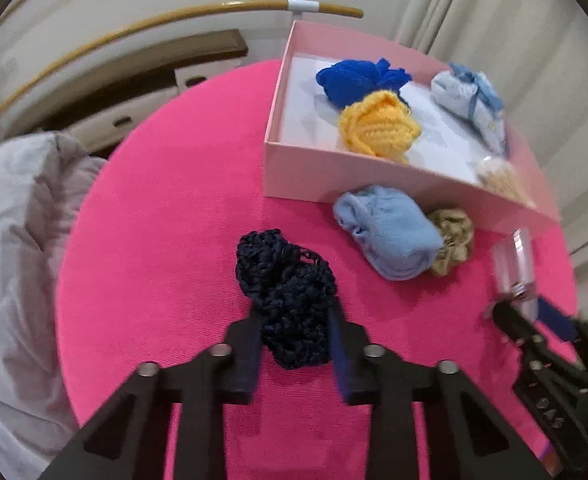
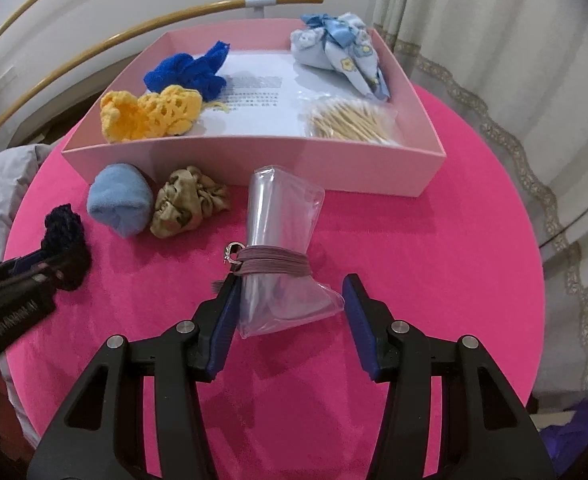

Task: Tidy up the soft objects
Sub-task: 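Grasp the navy crocheted net with the left tool while the right tool grasps the plastic cup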

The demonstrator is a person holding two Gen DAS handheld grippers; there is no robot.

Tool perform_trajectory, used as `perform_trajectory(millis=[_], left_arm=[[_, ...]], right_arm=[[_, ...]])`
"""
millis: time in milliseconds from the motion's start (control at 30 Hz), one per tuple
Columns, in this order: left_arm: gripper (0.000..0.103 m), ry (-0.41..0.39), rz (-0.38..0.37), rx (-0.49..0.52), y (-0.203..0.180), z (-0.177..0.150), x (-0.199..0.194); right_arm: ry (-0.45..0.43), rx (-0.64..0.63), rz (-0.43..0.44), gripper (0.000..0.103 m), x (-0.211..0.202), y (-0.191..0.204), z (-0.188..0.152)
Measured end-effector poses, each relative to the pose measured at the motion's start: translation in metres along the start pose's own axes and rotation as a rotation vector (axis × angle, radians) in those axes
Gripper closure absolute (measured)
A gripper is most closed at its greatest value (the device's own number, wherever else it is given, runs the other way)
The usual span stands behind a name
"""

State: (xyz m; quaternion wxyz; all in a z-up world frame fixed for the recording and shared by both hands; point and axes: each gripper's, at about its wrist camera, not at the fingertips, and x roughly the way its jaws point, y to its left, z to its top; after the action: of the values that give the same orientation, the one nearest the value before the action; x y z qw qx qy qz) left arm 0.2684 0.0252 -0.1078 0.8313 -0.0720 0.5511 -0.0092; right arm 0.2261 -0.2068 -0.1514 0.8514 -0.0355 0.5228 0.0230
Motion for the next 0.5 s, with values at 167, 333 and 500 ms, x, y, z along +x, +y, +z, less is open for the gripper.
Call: perform_trajectory(millis=[167,333,500], left_arm=[[0.085,0.000,0.007,-0.005,0.004,-0.002,-0.002],[0.085,0.005,0.020,0.011,-0.003,-0.003,-0.004],[0.085,0.005,0.037,0.033,-0.010,-0.006,-0.006]], right_arm=[[-0.005,0.008,0.001,0.055,-0.002,-0.002,-0.003],[-0.005,0.024,0.008,0.055,-0.004,-0.006,-0.006],[-0.010,0.032,0.010,0.055,-0.006,-0.009,-0.008]])
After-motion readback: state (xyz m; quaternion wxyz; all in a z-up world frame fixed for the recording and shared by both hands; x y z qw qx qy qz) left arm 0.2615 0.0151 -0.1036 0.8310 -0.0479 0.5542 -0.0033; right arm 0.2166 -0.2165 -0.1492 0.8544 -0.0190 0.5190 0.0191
